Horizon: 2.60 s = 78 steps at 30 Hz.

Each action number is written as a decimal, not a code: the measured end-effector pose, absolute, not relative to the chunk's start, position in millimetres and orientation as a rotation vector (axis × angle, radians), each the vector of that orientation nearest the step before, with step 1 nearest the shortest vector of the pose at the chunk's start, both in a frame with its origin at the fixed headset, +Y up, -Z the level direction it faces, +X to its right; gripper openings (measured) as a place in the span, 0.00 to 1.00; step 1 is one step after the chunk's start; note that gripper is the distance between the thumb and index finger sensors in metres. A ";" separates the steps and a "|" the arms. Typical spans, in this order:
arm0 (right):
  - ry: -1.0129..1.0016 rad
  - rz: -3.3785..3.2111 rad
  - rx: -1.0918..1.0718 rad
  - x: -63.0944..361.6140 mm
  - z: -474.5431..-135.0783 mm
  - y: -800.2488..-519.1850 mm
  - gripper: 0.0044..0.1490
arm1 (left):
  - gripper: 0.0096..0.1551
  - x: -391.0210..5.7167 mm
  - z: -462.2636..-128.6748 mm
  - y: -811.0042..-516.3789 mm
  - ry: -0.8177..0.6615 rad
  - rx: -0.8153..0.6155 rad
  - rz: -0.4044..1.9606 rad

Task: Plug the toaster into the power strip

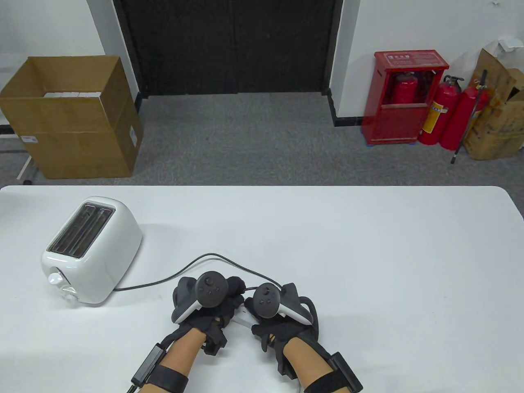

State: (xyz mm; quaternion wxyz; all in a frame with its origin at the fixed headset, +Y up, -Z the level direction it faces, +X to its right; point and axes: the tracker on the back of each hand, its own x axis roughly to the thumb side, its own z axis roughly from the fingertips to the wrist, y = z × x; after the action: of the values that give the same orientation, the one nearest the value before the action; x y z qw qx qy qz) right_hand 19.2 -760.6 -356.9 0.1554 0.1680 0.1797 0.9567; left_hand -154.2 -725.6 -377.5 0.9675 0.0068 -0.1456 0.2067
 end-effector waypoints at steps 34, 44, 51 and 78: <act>0.296 2.533 0.206 95.6 -361.0 -680.3 0.33 | 0.34 -177.5 -382.6 -686.6 -0.267 -0.042 0.159; -0.036 2.775 0.110 108.5 -346.3 -697.0 0.49 | 0.51 -220.3 -359.2 -690.5 -0.228 0.129 0.009; 0.011 2.878 0.152 100.2 -343.7 -719.5 0.51 | 0.57 -228.9 -360.0 -730.1 -0.207 -0.019 -0.046; 0.172 2.815 0.190 97.5 -351.2 -742.7 0.50 | 0.58 -228.1 -356.2 -737.5 -0.252 -0.074 -0.025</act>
State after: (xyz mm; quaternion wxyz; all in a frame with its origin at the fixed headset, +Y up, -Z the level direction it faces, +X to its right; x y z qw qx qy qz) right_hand 97.5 -742.7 -351.2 0.1569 0.0664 0.0602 0.9835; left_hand -228.1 -737.5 -356.2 0.9913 -0.0370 -0.1258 -0.0125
